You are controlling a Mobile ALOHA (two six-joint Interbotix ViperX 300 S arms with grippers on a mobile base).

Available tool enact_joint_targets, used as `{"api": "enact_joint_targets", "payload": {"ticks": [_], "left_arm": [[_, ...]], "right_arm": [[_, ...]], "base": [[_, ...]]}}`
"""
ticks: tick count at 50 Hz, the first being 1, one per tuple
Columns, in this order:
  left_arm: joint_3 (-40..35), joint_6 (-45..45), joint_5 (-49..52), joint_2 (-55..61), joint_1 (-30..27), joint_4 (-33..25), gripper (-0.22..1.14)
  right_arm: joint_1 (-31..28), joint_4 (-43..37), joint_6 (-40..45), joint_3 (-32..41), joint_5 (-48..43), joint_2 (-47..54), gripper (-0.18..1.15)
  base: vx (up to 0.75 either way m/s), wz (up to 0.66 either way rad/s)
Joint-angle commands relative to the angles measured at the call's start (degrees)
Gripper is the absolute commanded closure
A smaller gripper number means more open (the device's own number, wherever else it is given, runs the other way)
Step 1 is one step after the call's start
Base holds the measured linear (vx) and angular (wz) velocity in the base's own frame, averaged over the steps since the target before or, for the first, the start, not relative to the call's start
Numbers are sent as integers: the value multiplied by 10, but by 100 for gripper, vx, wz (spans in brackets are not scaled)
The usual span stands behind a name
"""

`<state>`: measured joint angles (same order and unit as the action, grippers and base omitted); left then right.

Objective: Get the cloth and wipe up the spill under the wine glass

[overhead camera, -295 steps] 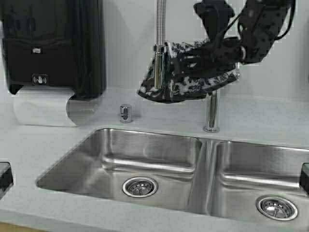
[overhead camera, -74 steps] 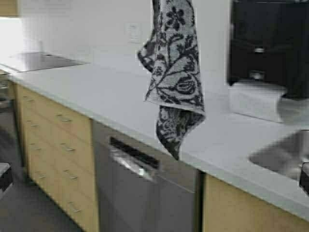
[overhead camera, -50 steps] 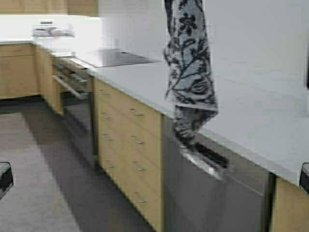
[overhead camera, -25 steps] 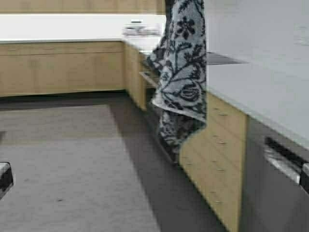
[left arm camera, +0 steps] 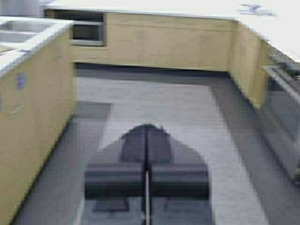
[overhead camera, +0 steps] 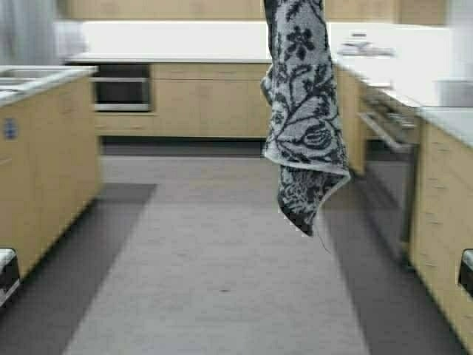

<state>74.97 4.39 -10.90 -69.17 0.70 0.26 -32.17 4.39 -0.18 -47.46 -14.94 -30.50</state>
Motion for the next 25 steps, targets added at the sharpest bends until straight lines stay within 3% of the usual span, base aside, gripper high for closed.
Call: {"api": "enact_joint_targets", "payload": {"ticks": [1, 25], "left_arm": [[-8, -1, -5, 18, -1, -1, 89], [-5, 8, -49, 62, -1, -7, 89]], "right_arm": [[-1, -2, -2, 12, -15, -3, 91], [15, -1, -5, 5, -27, 10, 91]], "base": [[-5, 49], [-3, 43]]}}
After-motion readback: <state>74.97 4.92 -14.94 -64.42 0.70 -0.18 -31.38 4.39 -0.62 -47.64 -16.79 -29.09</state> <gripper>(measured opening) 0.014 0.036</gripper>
